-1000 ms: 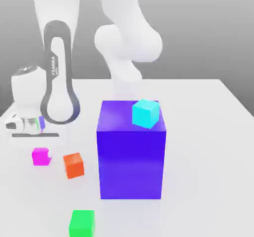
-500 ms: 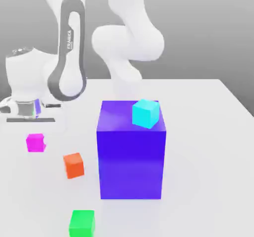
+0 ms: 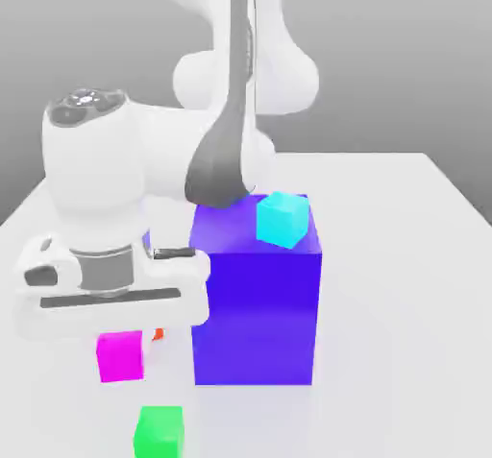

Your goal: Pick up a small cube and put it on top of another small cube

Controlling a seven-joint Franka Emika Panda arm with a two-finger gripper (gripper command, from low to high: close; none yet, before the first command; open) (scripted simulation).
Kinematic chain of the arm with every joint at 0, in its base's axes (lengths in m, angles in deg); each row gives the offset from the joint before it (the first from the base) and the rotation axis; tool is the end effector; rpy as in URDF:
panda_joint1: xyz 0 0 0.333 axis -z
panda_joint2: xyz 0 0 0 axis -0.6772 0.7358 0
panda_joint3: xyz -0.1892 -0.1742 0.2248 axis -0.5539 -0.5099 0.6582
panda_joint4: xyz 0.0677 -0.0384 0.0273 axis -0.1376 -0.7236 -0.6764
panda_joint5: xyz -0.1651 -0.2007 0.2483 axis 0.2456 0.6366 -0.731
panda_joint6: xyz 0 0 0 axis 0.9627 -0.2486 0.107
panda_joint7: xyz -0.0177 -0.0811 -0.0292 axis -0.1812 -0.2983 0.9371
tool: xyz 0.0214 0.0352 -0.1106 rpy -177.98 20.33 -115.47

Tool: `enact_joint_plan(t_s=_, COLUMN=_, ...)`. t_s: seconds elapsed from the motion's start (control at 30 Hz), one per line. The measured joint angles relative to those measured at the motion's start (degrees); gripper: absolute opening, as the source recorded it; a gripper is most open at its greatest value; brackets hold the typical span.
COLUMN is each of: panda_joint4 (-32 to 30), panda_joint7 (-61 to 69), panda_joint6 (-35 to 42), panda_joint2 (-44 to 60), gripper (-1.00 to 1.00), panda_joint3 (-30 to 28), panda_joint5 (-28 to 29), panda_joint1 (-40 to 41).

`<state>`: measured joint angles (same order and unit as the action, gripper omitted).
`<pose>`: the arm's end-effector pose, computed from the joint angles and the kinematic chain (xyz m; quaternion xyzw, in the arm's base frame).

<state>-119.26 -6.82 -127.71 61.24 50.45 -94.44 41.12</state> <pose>0.4706 -0.1028 0.2660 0.9509 -0.3094 0.0002 0.0001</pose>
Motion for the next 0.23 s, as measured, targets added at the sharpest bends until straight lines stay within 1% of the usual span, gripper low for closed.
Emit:
enact_joint_plan(t_s=0.07, panda_joint4=0.57, panda_joint7=1.01, panda_joint6=-3.25, panda_joint2=3.92, gripper=-1.00, panda_joint3=1.37, panda_joint5=-1.97, panda_joint1=0.53)
enact_joint_plan(t_s=0.1, panda_joint4=0.72, panda_joint7=1.51, panda_joint6=-4.70, panda_joint2=5.59, gripper=1.00, panda_joint3=1.99, panda_joint5=-2.75, panda_joint1=0.93)
enact_joint_plan(t_s=0.23, panda_joint4=0.72, panda_joint7=1.51, panda_joint6=-4.70, panda_joint2=5.59, gripper=1.00, panda_joint3=1.99, panda_joint5=-2.76, panda_joint1=0.93)
